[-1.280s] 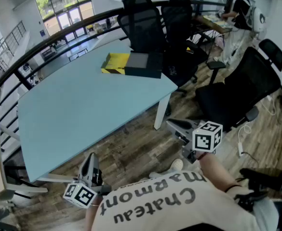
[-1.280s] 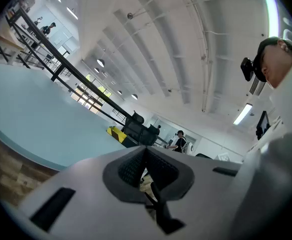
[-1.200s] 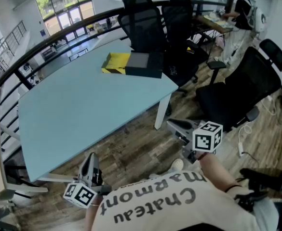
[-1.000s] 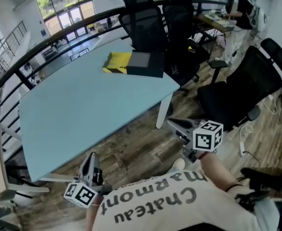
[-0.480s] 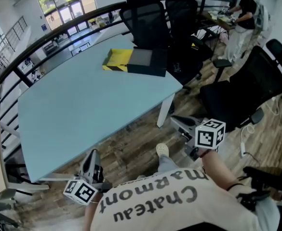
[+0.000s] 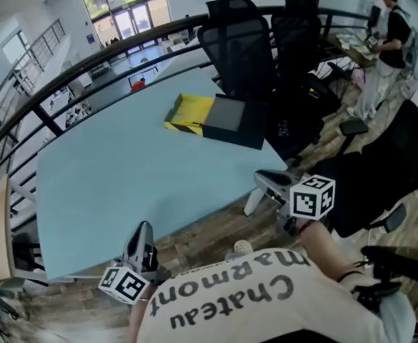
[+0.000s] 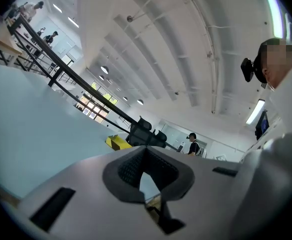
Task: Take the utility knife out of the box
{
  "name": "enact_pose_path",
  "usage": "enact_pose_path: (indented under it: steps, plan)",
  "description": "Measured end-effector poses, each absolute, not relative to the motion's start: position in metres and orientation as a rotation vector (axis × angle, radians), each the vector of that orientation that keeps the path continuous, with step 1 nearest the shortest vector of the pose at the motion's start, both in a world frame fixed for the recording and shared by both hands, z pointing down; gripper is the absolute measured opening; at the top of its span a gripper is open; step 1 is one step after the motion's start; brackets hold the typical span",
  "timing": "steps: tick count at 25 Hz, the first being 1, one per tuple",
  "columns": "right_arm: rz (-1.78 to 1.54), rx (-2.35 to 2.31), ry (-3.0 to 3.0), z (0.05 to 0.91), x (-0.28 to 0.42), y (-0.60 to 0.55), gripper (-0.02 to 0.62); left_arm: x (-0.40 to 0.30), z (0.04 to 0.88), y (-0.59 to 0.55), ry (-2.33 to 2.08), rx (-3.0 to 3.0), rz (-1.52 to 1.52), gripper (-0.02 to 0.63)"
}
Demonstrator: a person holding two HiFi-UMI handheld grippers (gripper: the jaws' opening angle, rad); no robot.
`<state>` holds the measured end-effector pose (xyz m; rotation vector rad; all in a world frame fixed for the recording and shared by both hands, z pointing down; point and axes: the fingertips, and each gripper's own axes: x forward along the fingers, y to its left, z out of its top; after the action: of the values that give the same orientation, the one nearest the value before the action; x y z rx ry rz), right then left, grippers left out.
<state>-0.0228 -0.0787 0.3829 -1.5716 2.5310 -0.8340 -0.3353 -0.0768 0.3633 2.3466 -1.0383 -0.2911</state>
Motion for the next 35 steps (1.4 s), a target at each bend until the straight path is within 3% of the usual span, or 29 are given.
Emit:
enact_pose_path:
  steps: [14,29,35]
  plan:
    - [-0.827,-1.499,2.601,0.385,0.070,-0.192,0.050,-0.241,0.376,-0.161,-1.104,2.298,-0.338,0.003]
    - [-0.868,-1.506,2.626,0.399,0.106,-0.226,0.051,-0.194,0.361,-0.214,-1.081,2.375,-0.366,0.003]
    - [-0.865,-1.545,2.563,0.416,0.118,-0.239,0.051,-0.166,0.389,-0.229,-1.019,2.338,-0.207,0.003]
